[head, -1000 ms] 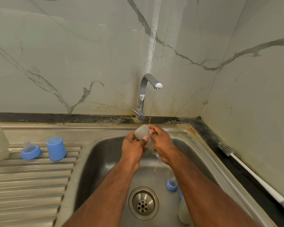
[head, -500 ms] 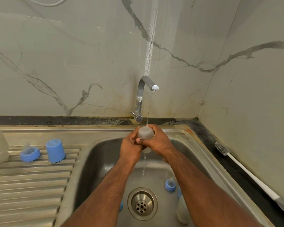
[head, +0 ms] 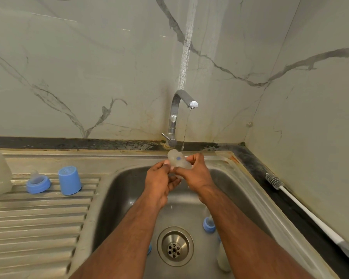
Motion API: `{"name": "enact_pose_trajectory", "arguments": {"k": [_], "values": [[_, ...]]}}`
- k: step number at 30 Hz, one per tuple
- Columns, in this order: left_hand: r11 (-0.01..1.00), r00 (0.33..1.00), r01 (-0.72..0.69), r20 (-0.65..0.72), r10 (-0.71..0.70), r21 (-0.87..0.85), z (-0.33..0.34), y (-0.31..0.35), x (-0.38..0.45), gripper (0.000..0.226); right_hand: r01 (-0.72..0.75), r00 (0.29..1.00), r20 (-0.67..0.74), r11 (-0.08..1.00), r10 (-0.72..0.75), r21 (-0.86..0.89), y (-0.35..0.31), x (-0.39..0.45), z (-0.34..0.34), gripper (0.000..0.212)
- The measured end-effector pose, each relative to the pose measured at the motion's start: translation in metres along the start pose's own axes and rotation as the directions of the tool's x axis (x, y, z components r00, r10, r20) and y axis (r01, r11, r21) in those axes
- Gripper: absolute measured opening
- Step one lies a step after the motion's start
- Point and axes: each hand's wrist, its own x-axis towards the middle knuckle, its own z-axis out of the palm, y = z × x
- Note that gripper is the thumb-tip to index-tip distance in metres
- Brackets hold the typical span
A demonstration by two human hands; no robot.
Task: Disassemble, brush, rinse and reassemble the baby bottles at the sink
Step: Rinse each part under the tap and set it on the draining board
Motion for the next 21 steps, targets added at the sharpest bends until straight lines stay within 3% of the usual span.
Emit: {"name": "enact_pose_trajectory", "arguments": {"k": [3,7,11,16,19,21], "values": [[0.998,1.000,0.022,0.022,-0.021,-0.063,0.000,0.003,-0.002,0.021,-0.030,0.998,-0.061,1.000,0.030,-0.005,-0.002,0.005,-0.002,0.052],[0.998,1.000,0.002,0.026,0.000,-0.063,0.000,0.004,-0.002,0.022,-0.022,1.000,-0.018,0.996,0.021,-0.089,-0.002,0.007,-0.004,0.079],[1.000,0.998,-0.025,-0.055,0.025,0.007,-0.001,0.003,0.000,0.023,-0.015,1.000,-0.009,0.991,0.014,-0.135,0.001,0.006,0.002,0.063],[0.995,0.984,-0.071,-0.158,0.081,0.069,-0.004,0.000,0.006,0.015,-0.012,0.999,-0.042,0.988,0.005,-0.156,-0.005,0.008,0.005,0.072],[0.996,0.981,-0.067,-0.175,0.077,0.062,-0.006,-0.001,0.010,0.014,0.061,0.997,-0.043,0.979,-0.071,-0.195,-0.016,0.009,0.004,0.070],[0.997,0.983,-0.057,-0.172,0.064,0.042,-0.006,0.000,0.012,0.013,0.149,0.978,-0.118,0.974,-0.170,-0.173,-0.024,0.009,0.002,0.062]]}}
